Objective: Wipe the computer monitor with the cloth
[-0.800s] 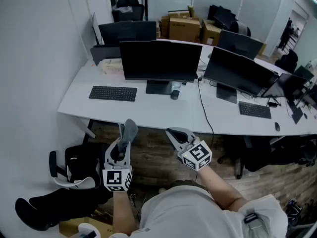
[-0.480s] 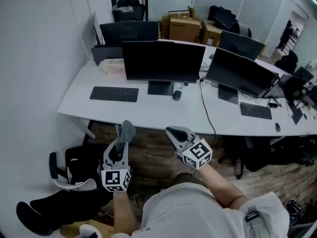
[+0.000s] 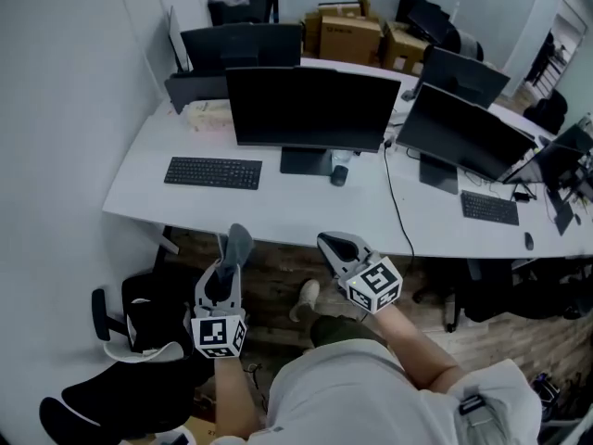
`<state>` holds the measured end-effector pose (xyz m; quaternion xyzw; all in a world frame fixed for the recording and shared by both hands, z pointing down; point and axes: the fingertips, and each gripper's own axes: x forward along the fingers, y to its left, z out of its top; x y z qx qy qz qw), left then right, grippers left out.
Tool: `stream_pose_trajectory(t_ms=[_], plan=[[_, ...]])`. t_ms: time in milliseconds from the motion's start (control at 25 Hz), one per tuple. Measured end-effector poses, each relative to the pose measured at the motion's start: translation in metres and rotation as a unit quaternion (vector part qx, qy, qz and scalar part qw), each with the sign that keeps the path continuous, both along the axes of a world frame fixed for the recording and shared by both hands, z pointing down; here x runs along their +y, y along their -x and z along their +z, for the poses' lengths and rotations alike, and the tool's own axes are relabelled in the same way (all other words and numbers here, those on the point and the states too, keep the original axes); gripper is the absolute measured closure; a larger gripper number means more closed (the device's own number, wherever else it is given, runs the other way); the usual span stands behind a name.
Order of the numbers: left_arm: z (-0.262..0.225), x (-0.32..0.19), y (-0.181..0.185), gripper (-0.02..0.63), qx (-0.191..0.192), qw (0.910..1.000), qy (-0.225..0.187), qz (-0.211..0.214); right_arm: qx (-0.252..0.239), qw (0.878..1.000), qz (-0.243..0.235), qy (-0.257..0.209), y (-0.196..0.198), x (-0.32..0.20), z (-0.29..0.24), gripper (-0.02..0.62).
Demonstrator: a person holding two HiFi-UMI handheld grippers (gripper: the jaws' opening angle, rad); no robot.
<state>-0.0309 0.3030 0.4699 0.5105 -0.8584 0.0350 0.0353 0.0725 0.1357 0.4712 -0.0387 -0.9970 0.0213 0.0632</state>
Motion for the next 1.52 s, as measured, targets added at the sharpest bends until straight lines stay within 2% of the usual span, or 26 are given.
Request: stream_pose_trajectory(t_ms=[360, 560, 760, 960, 1200, 1520], plan=[[-0.003, -0.065, 0.114, 0.503, -0.004, 0.9993, 0.032, -0.02, 0.004, 0.999, -0.027, 0.027, 0.121, -0.058, 0.016, 0.586], [-0.02, -0.119, 0.194, 0.503, -0.011, 0.999, 0.022, -0.039, -0.002, 0.999, -0.035, 0.033, 0.19, -0.106, 0.008, 0.586], [-0.04, -0.17, 0.245, 0.503, -0.031, 0.9987, 0.016, -0.038, -0.002, 0.999, -0.043, 0.03, 0.237, -0.144, 0.005, 0.586], [-0.07, -0.2, 0.285, 0.503, -0.055, 0.9972, -0.006, -0.05, -0.002, 0.999, -0.028, 0.028, 0.264, -0.176, 0.003, 0.586], [-0.116, -0.227, 0.328, 0.503, -0.099, 0.9935, -0.035, -0.045, -0.008, 1.0, 0.007, 0.029, 0.277, -0.201, -0.006, 0.586], [-0.162, -0.262, 0.368, 0.503, -0.139, 0.9889, -0.052, 0.009, -0.011, 0.997, 0.077, 0.017, 0.277, -0.223, -0.021, 0.586]])
